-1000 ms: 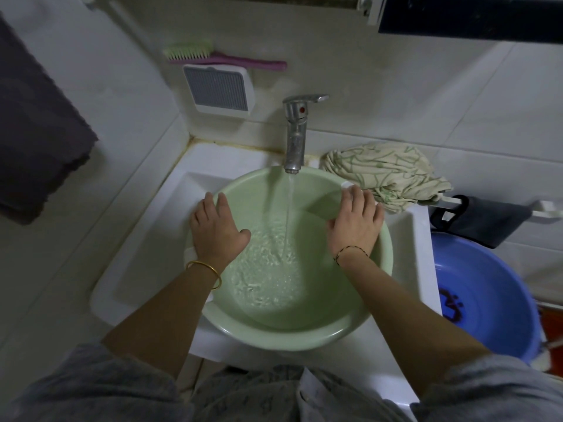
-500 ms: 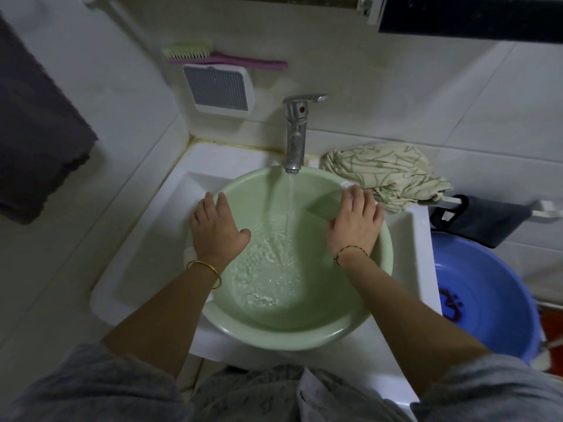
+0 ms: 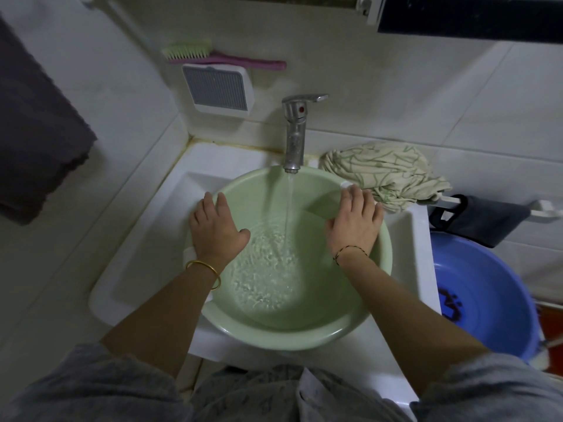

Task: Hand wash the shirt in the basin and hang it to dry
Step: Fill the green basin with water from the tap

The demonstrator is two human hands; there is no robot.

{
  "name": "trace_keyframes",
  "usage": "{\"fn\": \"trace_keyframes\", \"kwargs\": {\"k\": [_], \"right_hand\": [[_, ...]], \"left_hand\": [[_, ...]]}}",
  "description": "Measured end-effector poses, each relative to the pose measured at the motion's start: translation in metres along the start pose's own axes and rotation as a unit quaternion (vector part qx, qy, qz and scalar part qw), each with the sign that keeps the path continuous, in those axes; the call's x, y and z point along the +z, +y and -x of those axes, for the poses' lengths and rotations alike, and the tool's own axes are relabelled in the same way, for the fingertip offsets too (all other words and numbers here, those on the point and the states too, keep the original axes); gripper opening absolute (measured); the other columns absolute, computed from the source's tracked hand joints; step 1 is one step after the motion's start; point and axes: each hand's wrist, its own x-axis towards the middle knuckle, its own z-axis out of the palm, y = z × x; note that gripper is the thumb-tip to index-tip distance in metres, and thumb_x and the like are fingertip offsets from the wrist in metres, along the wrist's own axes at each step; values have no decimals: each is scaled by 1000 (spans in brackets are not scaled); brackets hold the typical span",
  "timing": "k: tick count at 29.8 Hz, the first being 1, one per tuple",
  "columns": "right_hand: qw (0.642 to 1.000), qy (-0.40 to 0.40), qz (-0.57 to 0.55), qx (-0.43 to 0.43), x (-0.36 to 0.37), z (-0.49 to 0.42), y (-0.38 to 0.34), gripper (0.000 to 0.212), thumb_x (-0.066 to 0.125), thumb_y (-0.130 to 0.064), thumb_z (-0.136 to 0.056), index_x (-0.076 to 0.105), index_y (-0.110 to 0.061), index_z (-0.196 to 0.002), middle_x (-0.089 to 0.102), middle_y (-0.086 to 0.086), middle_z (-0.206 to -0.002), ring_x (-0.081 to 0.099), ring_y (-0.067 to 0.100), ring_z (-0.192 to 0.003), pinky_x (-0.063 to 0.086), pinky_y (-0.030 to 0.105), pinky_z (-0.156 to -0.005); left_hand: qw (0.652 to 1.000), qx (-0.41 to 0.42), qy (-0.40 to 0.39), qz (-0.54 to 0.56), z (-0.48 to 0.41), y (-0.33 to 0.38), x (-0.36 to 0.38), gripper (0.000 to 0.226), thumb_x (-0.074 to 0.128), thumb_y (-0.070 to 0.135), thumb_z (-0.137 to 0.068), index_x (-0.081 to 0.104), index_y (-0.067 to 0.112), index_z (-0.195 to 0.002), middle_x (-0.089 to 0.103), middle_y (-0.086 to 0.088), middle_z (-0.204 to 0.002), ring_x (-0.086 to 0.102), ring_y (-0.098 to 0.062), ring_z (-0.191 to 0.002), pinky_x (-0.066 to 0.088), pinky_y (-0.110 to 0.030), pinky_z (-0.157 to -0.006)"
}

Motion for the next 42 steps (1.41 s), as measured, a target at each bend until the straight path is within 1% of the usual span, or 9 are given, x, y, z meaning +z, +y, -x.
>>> {"fn": "trace_keyframes", "kwargs": {"k": [10,19,25,34,38,42], "right_hand": [[1000,-1,7,-2,0,0,0,71,54,-33,-88,22,-14,-148,22,5,-154,13,27,-143,8,48,-117],[1000,15,-2,-4,2,1,-1,71,60,-30,-84,30,-10,-145,29,7,-151,19,30,-141,11,49,-116],[1000,7,4,-4,1,0,0,72,57,-32,-86,26,-12,-147,24,6,-153,15,28,-142,9,48,-116],[1000,12,0,-3,2,0,-1,72,59,-32,-85,27,-11,-146,27,6,-152,17,28,-141,10,49,-116],[1000,7,8,-3,1,0,-1,73,58,-34,-87,24,-12,-147,24,5,-153,15,27,-142,9,48,-117],[1000,13,3,-2,1,0,-1,72,59,-32,-86,27,-12,-147,27,5,-152,17,28,-142,10,48,-116]], "left_hand": [[1000,2,1,-2,0,0,0,92,70,34,-65,31,4,-143,28,-21,-149,28,-36,-134,22,-46,-107],[1000,0,0,-4,0,0,0,92,69,35,-66,30,5,-143,27,-20,-149,27,-36,-135,22,-45,-107],[1000,2,8,8,0,0,1,91,72,32,-63,34,3,-141,30,-22,-147,30,-38,-133,23,-47,-106],[1000,-4,-5,-1,0,1,-1,92,70,35,-67,29,5,-143,26,-20,-150,26,-36,-136,21,-46,-108],[1000,-2,-5,-1,0,0,-1,91,69,35,-67,29,5,-143,26,-20,-150,26,-36,-136,21,-47,-109],[1000,-6,-14,-3,0,1,-1,92,68,36,-69,26,6,-145,23,-18,-151,23,-35,-137,20,-46,-111]]}}
